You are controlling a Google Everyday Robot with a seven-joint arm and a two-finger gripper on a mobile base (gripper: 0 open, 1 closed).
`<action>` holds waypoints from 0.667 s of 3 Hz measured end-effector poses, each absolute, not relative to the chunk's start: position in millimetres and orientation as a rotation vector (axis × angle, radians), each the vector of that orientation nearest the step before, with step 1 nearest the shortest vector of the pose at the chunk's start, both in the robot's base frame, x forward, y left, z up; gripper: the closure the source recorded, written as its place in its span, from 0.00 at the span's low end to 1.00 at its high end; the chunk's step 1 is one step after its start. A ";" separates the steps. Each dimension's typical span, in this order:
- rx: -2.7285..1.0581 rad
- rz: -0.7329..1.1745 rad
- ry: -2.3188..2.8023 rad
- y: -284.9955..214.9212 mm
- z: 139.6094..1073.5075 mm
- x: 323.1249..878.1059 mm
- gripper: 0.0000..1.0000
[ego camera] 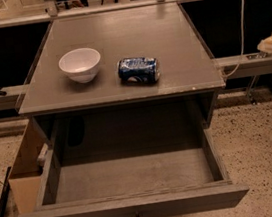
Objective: Close top drawer
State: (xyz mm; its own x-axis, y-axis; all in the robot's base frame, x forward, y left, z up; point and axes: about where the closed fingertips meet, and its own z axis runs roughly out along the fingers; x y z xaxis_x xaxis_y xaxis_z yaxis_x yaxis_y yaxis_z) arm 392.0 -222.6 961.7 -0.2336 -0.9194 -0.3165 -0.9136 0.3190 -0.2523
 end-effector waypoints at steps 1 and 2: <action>-1.546 0.103 2.154 -217.7 935.7 356.8 0.00; -1.508 0.198 2.133 -208.3 906.4 331.8 0.16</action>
Offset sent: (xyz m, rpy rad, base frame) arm -0.0907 0.0243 -0.0958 0.2960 0.0400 -0.0103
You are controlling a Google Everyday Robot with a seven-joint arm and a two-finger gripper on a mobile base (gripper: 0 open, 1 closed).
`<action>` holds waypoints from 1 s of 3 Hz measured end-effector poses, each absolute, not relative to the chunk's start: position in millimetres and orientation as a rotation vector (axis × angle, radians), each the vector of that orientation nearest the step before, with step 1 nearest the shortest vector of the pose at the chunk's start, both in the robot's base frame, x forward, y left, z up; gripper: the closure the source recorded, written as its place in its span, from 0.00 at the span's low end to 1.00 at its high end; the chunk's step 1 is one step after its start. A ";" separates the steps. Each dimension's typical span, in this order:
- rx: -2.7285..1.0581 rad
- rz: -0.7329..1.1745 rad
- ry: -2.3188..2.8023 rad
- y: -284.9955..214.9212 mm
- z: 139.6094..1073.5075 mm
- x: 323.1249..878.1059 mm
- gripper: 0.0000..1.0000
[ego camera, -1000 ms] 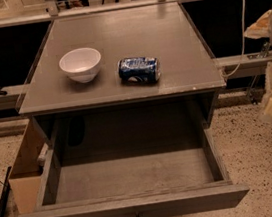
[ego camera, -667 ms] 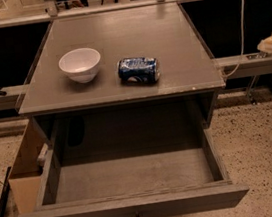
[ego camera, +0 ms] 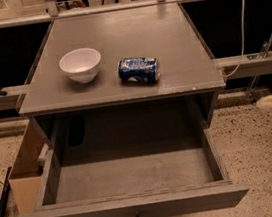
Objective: Close top drawer
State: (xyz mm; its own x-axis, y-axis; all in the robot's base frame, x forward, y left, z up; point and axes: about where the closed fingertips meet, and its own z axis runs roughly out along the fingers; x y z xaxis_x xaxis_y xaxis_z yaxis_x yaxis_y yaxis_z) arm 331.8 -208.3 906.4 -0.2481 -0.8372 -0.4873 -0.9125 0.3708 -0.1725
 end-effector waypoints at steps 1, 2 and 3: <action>-1.513 0.260 2.103 -193.5 875.2 319.0 0.39; -1.567 0.319 2.097 -169.1 831.8 305.7 0.70; -1.613 0.363 2.101 -151.5 806.6 294.6 0.94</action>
Offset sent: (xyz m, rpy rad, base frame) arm -0.0323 0.0507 -0.1059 0.0628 0.0700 0.0954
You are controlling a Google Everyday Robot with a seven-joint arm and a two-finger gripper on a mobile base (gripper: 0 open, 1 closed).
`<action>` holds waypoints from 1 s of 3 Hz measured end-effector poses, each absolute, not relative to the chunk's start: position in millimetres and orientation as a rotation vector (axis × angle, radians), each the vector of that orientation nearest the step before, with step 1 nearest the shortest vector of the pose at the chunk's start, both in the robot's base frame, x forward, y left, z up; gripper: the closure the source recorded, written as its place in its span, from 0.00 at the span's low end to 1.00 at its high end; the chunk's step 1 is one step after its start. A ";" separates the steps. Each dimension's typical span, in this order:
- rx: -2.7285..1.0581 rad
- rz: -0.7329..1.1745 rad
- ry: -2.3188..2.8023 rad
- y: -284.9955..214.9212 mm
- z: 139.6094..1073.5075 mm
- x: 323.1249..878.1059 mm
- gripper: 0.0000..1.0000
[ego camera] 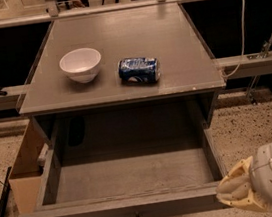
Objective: Close top drawer
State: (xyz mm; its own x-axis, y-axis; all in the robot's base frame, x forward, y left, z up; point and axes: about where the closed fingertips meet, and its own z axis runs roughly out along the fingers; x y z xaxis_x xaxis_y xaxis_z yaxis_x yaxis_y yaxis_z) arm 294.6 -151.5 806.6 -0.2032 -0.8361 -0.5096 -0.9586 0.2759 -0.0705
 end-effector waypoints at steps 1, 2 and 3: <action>-1.617 0.369 2.104 -150.4 803.6 292.8 1.00; -1.617 0.369 2.104 -150.4 803.6 292.8 1.00; -1.598 0.408 2.105 -145.2 791.0 285.5 1.00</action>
Offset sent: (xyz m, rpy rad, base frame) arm -0.0018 0.0011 -0.0030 -0.0004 0.0063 0.0025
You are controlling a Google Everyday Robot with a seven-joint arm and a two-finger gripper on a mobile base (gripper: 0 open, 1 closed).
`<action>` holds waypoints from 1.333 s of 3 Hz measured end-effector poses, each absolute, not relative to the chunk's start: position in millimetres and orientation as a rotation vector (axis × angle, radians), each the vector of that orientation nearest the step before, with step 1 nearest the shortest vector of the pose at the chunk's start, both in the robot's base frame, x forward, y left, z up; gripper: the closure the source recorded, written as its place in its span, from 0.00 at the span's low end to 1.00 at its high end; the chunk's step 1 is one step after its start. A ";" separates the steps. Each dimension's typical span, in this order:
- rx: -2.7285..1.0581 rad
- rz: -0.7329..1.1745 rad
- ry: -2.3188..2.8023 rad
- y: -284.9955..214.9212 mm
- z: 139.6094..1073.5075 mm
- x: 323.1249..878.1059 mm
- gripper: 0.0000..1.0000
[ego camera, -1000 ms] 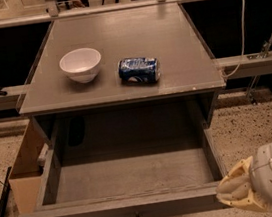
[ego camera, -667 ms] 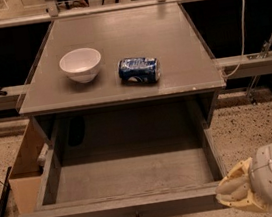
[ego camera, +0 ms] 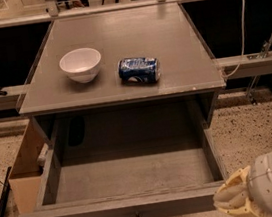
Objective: Close top drawer
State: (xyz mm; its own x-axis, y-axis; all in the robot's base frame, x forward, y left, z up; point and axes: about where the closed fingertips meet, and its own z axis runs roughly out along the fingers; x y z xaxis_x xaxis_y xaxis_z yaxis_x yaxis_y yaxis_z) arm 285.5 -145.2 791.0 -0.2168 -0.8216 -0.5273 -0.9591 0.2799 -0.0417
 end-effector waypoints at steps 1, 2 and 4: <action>-1.552 0.467 2.114 -138.5 772.0 272.7 1.00; -1.506 0.532 2.125 -129.6 750.6 262.6 1.00; -1.489 0.609 2.173 -107.4 691.1 269.4 1.00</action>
Offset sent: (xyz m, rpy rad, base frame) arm -0.0352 0.0266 -0.0694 0.1542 0.0970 -0.0737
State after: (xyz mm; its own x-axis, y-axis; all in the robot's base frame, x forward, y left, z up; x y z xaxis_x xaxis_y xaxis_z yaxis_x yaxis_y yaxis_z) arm 269.4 -107.4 691.1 -0.3275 -0.7477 -0.5776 -0.9390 0.3255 0.1110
